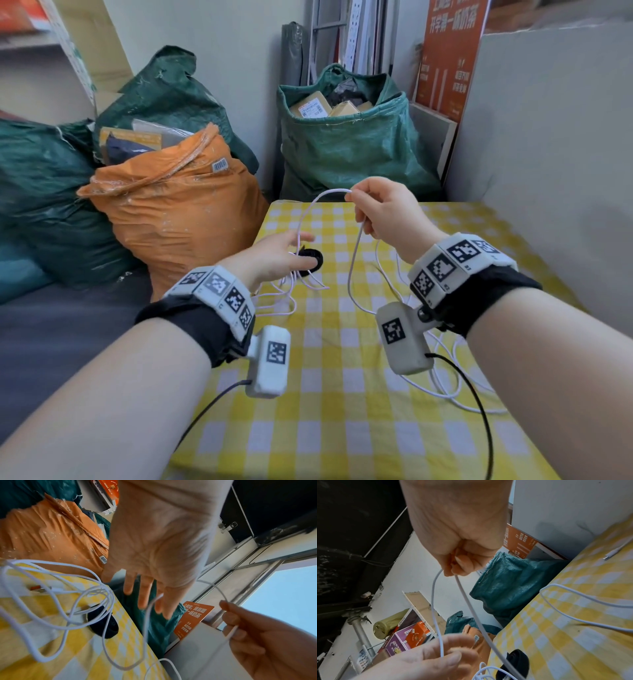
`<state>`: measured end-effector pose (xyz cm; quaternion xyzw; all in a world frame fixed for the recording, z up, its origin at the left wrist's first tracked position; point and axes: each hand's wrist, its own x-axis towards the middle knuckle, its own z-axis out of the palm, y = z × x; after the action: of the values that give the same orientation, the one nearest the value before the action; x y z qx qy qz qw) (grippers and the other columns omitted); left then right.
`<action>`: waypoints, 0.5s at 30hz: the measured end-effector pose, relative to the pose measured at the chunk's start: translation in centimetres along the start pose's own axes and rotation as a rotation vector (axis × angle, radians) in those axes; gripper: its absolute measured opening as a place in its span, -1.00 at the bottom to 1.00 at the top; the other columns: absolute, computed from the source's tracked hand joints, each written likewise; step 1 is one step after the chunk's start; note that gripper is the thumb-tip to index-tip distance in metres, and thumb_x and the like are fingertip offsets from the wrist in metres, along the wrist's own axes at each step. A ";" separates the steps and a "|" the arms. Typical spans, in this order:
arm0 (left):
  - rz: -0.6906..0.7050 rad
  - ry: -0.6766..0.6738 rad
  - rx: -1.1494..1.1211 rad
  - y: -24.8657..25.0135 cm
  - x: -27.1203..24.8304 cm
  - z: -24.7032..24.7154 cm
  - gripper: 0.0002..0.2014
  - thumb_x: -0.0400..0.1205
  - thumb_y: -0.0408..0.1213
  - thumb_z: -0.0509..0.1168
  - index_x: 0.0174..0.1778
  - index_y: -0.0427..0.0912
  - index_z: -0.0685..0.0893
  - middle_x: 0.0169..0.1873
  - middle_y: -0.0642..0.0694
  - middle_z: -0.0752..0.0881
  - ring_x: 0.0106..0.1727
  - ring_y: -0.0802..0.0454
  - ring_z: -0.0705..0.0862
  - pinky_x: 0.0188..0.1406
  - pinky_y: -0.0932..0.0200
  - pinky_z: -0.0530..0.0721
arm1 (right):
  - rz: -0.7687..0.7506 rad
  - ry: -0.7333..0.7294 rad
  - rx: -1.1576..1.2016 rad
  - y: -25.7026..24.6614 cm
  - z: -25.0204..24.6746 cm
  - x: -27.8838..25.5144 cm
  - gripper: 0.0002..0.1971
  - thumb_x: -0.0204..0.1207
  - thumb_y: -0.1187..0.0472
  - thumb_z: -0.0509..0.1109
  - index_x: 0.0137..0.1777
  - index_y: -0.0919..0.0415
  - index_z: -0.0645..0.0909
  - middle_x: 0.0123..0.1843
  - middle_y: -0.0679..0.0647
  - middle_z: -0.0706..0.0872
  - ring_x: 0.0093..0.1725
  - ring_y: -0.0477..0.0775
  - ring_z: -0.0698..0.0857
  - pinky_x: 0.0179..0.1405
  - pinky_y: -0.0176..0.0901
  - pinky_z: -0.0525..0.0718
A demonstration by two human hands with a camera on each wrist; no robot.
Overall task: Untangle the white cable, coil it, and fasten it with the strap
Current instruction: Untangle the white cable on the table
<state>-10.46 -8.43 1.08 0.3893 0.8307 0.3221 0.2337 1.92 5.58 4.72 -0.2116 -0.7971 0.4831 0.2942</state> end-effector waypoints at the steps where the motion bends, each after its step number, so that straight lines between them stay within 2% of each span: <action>1: 0.005 0.029 -0.007 -0.1 0.2 0.2 -0.85 0.61 -0.23 0.34 0.09 -0.04 0.68 0.04 0.00 0.66 0.12 -0.01 0.63 0.00 0.18 0.51 | 0.007 0.028 0.007 0.0 -0.2 0.1 -0.84 0.62 0.20 0.27 -0.18 0.17 0.61 -0.42 0.01 0.61 -0.53 -0.07 0.51 -0.59 -0.32 0.46; 2: 0.008 0.046 -0.026 -0.2 0.3 0.3 -0.93 0.62 -0.26 0.30 -0.12 -0.11 0.69 -0.12 -0.06 0.71 -0.02 -0.04 0.68 -0.11 0.19 0.54 | 0.022 0.077 -0.004 0.1 -0.6 0.3 -0.83 0.62 0.20 0.27 -0.20 0.16 0.60 -0.41 0.00 0.62 -0.52 -0.06 0.52 -0.55 -0.27 0.48; 4: -0.049 0.087 -0.031 -0.6 0.5 0.0 -0.77 0.63 -0.33 0.24 -0.36 -0.17 0.61 -0.39 -0.10 0.67 -0.30 0.00 0.64 -0.37 0.24 0.49 | 0.076 0.221 -0.052 0.9 -1.8 1.0 -0.81 0.60 0.21 0.24 -0.23 0.15 0.60 -0.40 0.00 0.64 -0.45 0.01 0.59 -0.42 -0.14 0.58; 5: -0.082 0.111 0.006 -0.8 0.6 -0.3 -0.73 0.63 -0.35 0.22 -0.42 -0.17 0.58 -0.46 -0.10 0.62 -0.36 0.00 0.59 -0.43 0.22 0.44 | 0.116 0.297 -0.089 1.7 -2.6 1.4 -0.81 0.58 0.20 0.23 -0.22 0.16 0.61 -0.37 0.04 0.68 -0.37 0.08 0.65 -0.30 -0.06 0.66; 7: -0.156 0.164 0.148 -1.5 0.6 -1.2 -0.70 0.62 -0.37 0.20 -0.46 -0.17 0.57 -0.47 -0.10 0.57 -0.32 -0.09 0.53 -0.41 0.17 0.39 | 0.220 0.411 -0.136 3.3 -3.9 2.2 -0.79 0.53 0.17 0.20 -0.13 0.19 0.66 -0.19 0.19 0.77 -0.13 0.28 0.75 -0.03 0.13 0.74; 9: -0.212 0.257 0.179 -1.9 0.4 -2.1 -0.72 0.62 -0.41 0.19 -0.44 -0.22 0.59 -0.47 -0.13 0.54 -0.35 -0.12 0.50 -0.40 0.15 0.35 | 0.311 0.463 -0.164 4.7 -4.7 2.9 -0.69 0.48 0.15 0.14 -0.03 0.25 0.68 -0.02 0.28 0.78 0.02 0.37 0.75 0.08 0.23 0.71; 11: -0.181 0.270 -0.006 -1.9 0.5 -2.7 -0.70 0.64 -0.44 0.14 -0.42 -0.24 0.56 -0.51 -0.14 0.53 -0.50 -0.01 0.51 -0.38 0.18 0.43 | 0.364 0.439 -0.272 4.5 -4.6 2.4 -0.66 0.48 0.20 0.13 0.05 0.28 0.69 0.06 0.27 0.76 0.07 0.38 0.74 0.13 0.16 0.70; 13: -0.127 0.223 -0.137 -1.0 0.1 -2.8 -0.72 0.68 -0.42 0.09 -0.34 -0.24 0.56 -0.52 -0.11 0.44 -0.55 0.03 0.45 -0.37 0.16 0.54 | 0.384 0.342 -0.487 3.8 -3.9 1.8 -0.65 0.51 0.27 0.16 0.24 0.25 0.62 0.25 0.24 0.66 0.22 0.33 0.66 0.19 -0.01 0.61; 15: -0.077 0.160 -0.148 0.5 -0.2 -2.6 -0.74 0.70 -0.35 0.08 -0.26 -0.23 0.58 -0.51 -0.06 0.36 -0.51 0.05 0.35 -0.35 0.09 0.66 | 0.228 0.242 -0.607 2.5 -2.6 1.0 -0.52 0.55 0.25 0.21 0.50 0.20 0.41 0.53 0.18 0.41 0.46 0.20 0.46 0.34 -0.06 0.45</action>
<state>-11.75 -9.20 3.25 0.3118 0.8350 0.4033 0.2071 3.10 9.01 3.71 -0.4329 -0.8350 0.2248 0.2545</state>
